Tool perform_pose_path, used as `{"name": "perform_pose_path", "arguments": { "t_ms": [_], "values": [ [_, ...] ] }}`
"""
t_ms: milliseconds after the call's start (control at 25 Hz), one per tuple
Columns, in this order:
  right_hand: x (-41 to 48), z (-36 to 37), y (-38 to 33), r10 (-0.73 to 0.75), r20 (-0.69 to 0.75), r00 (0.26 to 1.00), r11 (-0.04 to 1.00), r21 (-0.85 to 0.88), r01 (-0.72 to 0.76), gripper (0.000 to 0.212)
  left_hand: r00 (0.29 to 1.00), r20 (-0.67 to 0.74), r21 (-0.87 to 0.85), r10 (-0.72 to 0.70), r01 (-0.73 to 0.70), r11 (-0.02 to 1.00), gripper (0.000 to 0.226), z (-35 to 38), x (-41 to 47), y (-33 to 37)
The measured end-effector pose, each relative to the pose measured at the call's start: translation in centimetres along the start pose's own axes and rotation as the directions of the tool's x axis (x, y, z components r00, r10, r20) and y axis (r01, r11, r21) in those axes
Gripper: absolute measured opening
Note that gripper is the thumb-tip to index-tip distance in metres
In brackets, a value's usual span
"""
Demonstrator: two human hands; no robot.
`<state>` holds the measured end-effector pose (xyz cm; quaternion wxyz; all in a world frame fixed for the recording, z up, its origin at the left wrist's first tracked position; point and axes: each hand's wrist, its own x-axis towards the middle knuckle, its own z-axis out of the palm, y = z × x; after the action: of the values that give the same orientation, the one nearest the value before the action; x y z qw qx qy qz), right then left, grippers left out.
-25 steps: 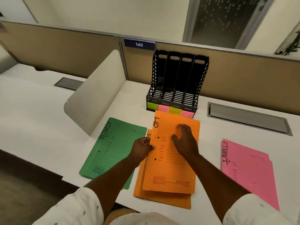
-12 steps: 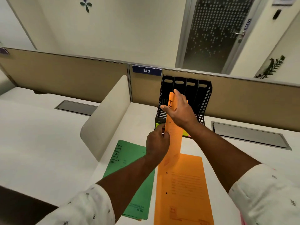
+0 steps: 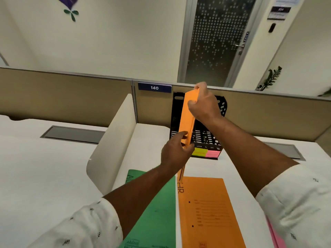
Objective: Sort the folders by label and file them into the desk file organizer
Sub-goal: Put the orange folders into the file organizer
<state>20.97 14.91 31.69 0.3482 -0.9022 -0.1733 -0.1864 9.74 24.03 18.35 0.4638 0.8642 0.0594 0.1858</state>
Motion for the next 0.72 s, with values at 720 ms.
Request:
{"name": "perform_pose_path", "arguments": {
  "t_ms": [720],
  "values": [
    [12.7,4.0,5.7,-0.094,-0.091,0.991,0.995,0.035,0.097,0.053,0.956,0.276,0.370,-0.102,-0.008,0.929,0.091,3.8,17.6,-6.2]
  ]
}}
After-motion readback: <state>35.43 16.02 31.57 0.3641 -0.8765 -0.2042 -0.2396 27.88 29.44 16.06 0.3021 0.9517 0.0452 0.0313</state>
